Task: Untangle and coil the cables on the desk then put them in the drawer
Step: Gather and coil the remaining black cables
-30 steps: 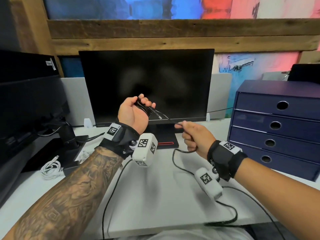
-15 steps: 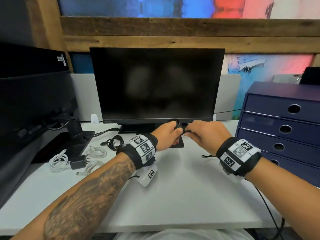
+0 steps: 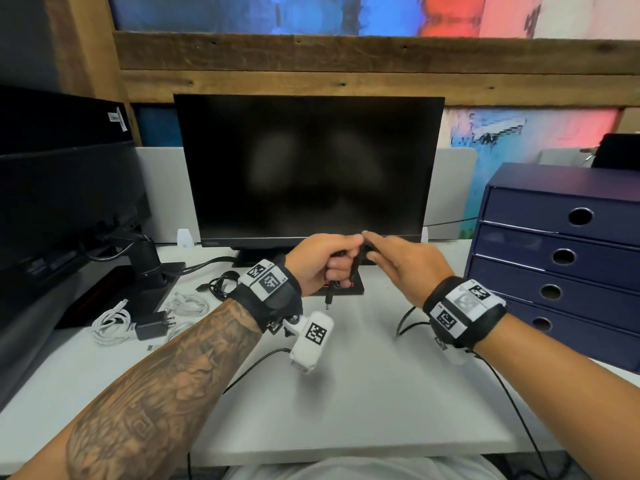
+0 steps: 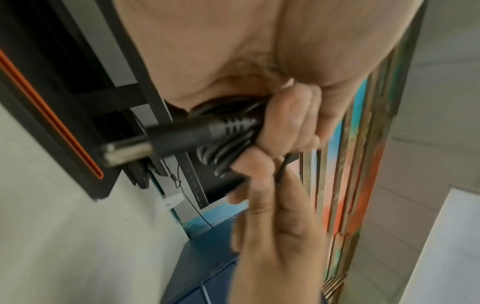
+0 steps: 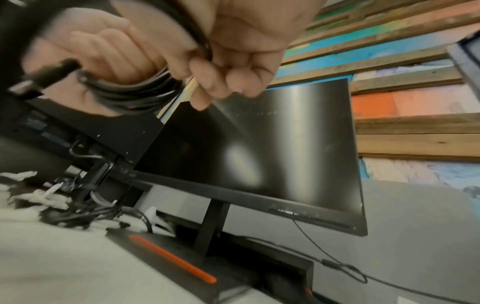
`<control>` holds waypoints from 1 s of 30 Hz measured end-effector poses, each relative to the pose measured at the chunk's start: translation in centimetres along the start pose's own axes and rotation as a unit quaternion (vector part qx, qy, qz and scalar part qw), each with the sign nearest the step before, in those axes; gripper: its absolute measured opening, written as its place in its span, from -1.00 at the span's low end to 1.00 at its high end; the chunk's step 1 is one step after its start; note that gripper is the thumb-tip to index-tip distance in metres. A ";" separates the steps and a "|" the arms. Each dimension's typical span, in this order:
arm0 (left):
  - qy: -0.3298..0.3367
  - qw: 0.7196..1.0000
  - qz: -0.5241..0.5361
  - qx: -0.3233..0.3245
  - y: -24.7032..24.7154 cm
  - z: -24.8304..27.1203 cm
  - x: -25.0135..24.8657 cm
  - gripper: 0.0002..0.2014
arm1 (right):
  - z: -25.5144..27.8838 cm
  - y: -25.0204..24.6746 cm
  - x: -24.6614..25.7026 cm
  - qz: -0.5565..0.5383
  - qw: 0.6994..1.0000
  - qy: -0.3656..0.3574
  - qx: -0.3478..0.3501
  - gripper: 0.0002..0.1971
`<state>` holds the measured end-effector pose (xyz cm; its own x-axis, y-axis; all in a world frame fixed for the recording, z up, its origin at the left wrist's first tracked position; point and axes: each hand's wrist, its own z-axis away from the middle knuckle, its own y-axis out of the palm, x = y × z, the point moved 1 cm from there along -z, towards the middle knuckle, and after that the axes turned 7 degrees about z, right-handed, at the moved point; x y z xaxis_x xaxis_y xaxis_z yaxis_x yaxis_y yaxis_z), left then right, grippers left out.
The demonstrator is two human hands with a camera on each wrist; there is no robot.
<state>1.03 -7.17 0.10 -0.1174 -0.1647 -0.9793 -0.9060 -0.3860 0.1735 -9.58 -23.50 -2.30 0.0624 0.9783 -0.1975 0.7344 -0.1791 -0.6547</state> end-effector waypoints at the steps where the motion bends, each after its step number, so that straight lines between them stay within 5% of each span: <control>1: 0.005 0.999 0.041 -0.016 -0.2 -0.1 -0.2 -0.65 | 0.2 0.5 0.3 -0.003 0.999 0.021 0.042 -0.52; 6: 0.053 0.951 0.290 -0.093 -1.1 -0.3 -2.0 -0.69 | 1.0 2.0 1.2 0.001 0.963 0.083 0.257 -0.45; 11: 0.142 0.917 0.347 -0.134 -0.1 -0.5 -2.2 -0.83 | 1.1 2.2 3.7 -0.096 0.951 0.080 0.282 -0.64; 18: 0.190 0.948 0.182 -0.179 -0.1 -1.0 -0.2 -0.87 | 0.4 -0.1 4.8 -0.122 0.952 0.052 0.277 -0.77; 22: 0.195 0.959 -0.091 -0.184 -0.2 -1.2 1.0 -0.90 | -0.6 -1.3 4.8 -0.094 0.971 0.026 0.219 -0.79; 25: 0.141 0.932 -0.304 -0.140 -0.4 -1.3 1.3 -0.92 | -1.4 -2.8 4.0 -0.033 0.982 -0.005 0.186 -0.77; 30: 0.018 0.958 -0.283 -0.030 0.3 -0.2 0.3 -0.65 | -1.8 -4.7 2.9 -0.018 0.989 0.008 0.144 -0.79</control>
<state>0.78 -7.51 -0.07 0.4011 0.0567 -0.9143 -0.7952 -0.4740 -0.3782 -11.62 -19.65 1.56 0.0515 0.9857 -0.1606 0.5130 -0.1641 -0.8425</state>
